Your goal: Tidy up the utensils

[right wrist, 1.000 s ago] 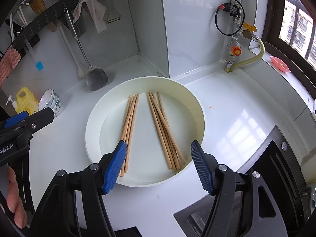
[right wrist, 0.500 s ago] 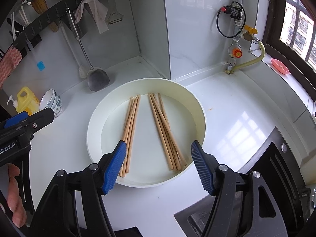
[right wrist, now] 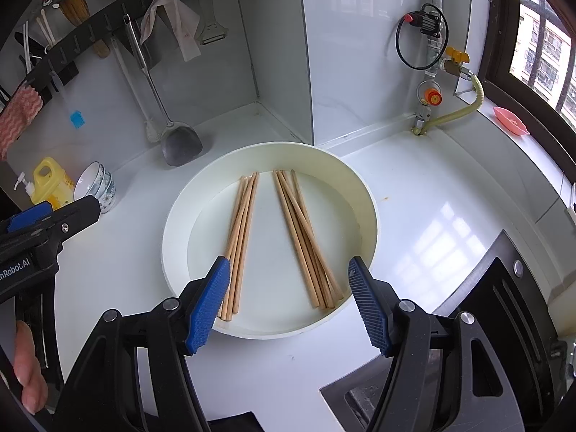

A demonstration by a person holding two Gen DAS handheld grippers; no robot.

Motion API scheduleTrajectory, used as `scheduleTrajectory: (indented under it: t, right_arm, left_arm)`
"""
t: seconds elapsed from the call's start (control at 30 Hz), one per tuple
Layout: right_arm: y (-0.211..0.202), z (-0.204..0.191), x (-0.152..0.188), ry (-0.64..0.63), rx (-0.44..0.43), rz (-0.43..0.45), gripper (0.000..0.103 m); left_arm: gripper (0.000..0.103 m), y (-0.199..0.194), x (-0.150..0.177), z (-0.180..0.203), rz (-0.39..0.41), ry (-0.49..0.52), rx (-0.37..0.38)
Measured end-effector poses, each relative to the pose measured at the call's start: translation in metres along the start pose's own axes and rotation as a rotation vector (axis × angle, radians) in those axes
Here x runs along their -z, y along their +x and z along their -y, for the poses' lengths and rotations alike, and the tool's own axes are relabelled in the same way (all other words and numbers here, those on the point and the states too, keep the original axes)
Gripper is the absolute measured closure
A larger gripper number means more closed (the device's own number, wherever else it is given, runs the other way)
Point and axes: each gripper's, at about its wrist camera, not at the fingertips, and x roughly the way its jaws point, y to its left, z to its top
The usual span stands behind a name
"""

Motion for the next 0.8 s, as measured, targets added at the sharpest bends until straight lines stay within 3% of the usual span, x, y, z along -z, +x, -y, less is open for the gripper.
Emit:
scheduleTrajectory:
  t: [0.8]
  right_arm:
    - [-0.0051,-0.0045,0.0038,0.001,0.0,0.003,0.038]
  left_arm:
    - [0.006,-0.0066,0.0041,-0.0041,0.0,-0.009,0.022]
